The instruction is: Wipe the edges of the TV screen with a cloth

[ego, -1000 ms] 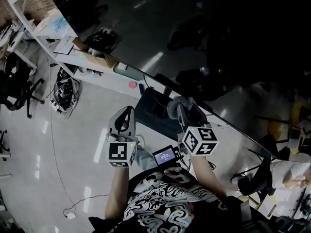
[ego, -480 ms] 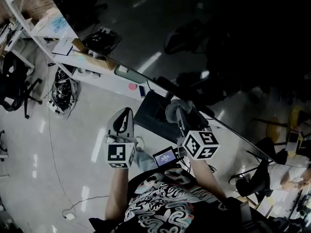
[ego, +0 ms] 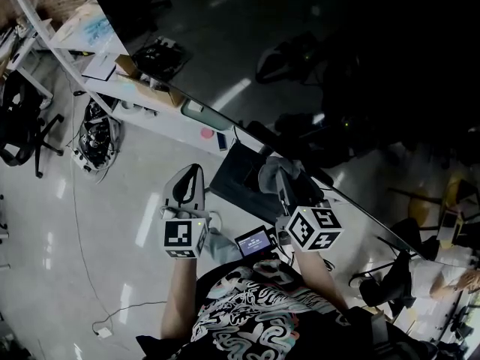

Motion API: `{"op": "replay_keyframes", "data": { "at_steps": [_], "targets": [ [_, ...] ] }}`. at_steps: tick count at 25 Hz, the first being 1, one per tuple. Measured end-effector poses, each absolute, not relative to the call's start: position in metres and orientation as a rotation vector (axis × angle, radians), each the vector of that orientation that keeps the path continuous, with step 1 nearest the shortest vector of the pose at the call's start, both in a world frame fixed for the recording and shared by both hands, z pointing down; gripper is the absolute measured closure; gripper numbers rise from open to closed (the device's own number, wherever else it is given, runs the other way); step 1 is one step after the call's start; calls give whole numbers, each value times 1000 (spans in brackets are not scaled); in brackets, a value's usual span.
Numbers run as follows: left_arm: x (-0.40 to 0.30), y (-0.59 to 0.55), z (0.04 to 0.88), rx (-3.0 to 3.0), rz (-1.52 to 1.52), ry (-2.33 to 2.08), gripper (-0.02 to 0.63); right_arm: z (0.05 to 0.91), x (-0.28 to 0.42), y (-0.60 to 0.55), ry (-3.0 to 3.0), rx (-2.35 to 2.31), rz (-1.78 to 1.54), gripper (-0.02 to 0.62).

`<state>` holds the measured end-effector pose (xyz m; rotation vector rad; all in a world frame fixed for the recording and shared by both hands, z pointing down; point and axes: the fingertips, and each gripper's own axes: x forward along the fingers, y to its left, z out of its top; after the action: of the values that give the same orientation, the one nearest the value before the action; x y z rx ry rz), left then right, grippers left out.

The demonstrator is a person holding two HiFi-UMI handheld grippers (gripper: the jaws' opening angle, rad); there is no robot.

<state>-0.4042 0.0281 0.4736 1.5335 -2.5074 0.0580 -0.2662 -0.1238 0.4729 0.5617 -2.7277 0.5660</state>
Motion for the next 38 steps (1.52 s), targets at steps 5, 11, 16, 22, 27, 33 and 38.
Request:
{"op": "replay_keyframes", "data": {
  "at_steps": [5, 11, 16, 22, 27, 33, 38],
  "targets": [
    [-415, 26, 469, 1559, 64, -2506, 583, 472, -277, -121, -2726, 569, 579, 454],
    [-430, 30, 455, 1578, 88, -2496, 583, 469, -289, -119, -2719, 582, 603, 454],
    [-445, 35, 457, 1564, 82, -2500, 583, 471, -302, -116, -2715, 575, 631, 454],
    [-460, 33, 451, 1580, 72, -2500, 583, 467, -316, -112, -2712, 567, 633, 454],
    [-473, 30, 452, 1592, 68, -2496, 583, 469, -330, -110, -2714, 560, 629, 454],
    [-477, 33, 448, 1593, 76, -2496, 583, 464, -330, -108, -2719, 572, 632, 454],
    [-479, 34, 440, 1612, 67, -2498, 583, 461, -335, -102, -2720, 567, 646, 454]
  ]
}}
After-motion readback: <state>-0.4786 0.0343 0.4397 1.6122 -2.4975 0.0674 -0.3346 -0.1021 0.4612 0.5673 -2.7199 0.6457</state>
